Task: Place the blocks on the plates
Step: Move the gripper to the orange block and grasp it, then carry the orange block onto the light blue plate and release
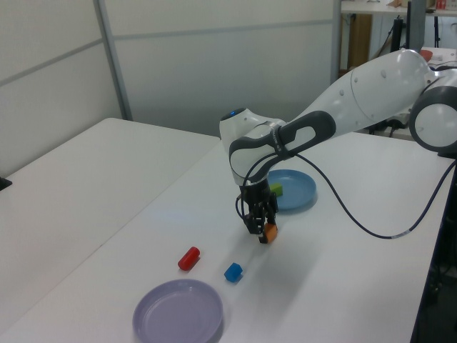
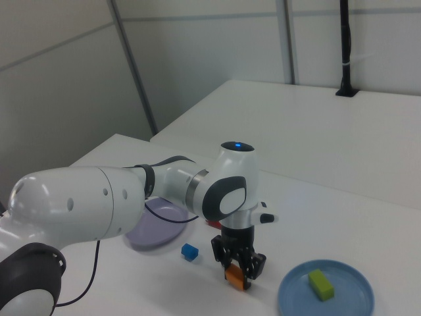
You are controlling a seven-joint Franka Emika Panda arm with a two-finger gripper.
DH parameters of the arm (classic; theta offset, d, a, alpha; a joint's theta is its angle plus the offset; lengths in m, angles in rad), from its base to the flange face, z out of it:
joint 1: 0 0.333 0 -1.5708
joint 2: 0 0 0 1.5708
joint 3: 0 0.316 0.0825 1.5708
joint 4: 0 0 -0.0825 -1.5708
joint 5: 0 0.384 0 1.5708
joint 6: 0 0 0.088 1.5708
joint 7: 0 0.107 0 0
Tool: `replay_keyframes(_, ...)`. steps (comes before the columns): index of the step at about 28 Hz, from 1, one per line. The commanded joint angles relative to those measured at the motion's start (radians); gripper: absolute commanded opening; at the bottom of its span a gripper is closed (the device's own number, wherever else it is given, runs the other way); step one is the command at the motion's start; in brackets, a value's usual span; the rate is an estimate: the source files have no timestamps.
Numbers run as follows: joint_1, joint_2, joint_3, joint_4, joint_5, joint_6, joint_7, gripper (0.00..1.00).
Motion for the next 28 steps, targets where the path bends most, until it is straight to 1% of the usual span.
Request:
replay_keyframes(1, -0.016, -0.054, -0.021, 0.006, -0.005, 0.011, -0.014, 0.00)
replay_keyframes(5, -0.064, -0.079, -0.019, 0.032, 0.005, 0.002, -0.042, 0.00)
replay_keyframes(6, -0.076, -0.078, -0.021, 0.056, 0.005, -0.003, -0.042, 0.00)
replay_keyframes(8, -0.096, -0.075, -0.021, 0.072, 0.006, -0.003, -0.045, 0.00)
replay_keyframes(11, -0.133, -0.068, -0.021, 0.076, 0.012, 0.006, -0.064, 0.00)
replay_keyframes(13, -0.158, -0.052, -0.022, 0.076, 0.012, 0.020, -0.087, 0.00)
replay_keyframes(15, -0.168, -0.030, -0.022, 0.076, 0.005, 0.035, -0.093, 0.00)
replay_keyframes(17, -0.172, -0.009, -0.033, 0.076, 0.003, 0.075, -0.091, 0.00)
replay_keyframes(20, -0.172, 0.002, -0.049, 0.076, 0.009, 0.120, -0.088, 0.00)
replay_keyframes(22, -0.172, 0.014, -0.055, 0.076, 0.017, 0.158, -0.078, 0.03)
replay_keyframes(24, -0.173, 0.016, -0.056, 0.078, 0.028, 0.172, -0.077, 0.03)
replay_keyframes(26, -0.178, 0.016, -0.056, 0.078, 0.037, 0.175, -0.085, 0.08)
replay_keyframes(27, -0.184, 0.016, -0.058, 0.076, 0.040, 0.175, -0.088, 0.22)
replay_keyframes(28, -0.187, 0.016, -0.058, 0.076, 0.043, 0.175, -0.090, 0.32)
